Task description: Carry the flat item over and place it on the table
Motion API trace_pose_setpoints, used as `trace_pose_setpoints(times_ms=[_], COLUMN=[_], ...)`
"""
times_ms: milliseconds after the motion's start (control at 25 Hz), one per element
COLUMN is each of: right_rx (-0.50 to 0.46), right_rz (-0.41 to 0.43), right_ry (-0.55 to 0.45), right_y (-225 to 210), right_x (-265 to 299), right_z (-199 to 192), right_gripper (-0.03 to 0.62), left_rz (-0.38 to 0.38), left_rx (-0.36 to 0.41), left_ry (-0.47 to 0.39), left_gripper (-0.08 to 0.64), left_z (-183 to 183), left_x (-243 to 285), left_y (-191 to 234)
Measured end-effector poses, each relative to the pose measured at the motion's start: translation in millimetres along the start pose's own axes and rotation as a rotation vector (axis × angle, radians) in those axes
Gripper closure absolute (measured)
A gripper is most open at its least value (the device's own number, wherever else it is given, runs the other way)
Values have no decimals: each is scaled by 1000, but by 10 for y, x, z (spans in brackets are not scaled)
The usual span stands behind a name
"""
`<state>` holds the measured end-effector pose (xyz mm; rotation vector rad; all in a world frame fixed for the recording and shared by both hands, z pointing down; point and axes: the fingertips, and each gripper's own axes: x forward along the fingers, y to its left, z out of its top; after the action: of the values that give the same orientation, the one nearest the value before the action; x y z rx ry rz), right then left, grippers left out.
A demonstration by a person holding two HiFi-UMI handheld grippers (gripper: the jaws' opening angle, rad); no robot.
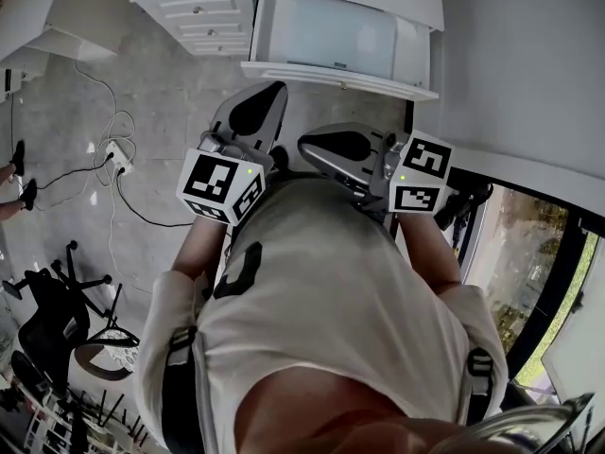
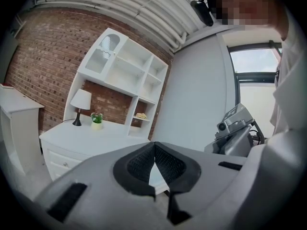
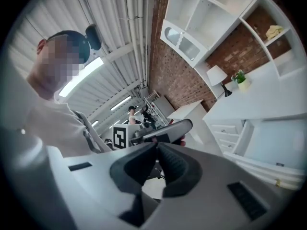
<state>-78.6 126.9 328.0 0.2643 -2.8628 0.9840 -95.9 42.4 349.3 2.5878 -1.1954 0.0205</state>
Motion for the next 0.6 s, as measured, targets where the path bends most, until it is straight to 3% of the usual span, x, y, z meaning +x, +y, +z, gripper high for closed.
trace_pose_setpoints(times_ms=[80, 160, 440, 520, 600], right_rx=[-17, -46, -114, -125, -125], right_rz=[2, -8, -33, -43, -33], right_ry=[48, 76, 145, 147, 146], right_y=[25, 37, -5, -56, -93], right_x=[106, 192, 356, 361, 346], right_z=[-59, -81, -126, -114, -99], right_gripper=[432, 480, 491, 546, 561], left_rz=[-4, -7, 11, 22, 36], left_rx=[-4, -8, -31, -33, -31], left_ry=[-8, -13, -19, -18, -15], left_gripper=[540, 540, 540, 540, 540], left_z=[12, 16, -3, -6, -7], left_x=[-27, -46, -34, -16, 12], left_y=[12, 39, 76, 94, 113])
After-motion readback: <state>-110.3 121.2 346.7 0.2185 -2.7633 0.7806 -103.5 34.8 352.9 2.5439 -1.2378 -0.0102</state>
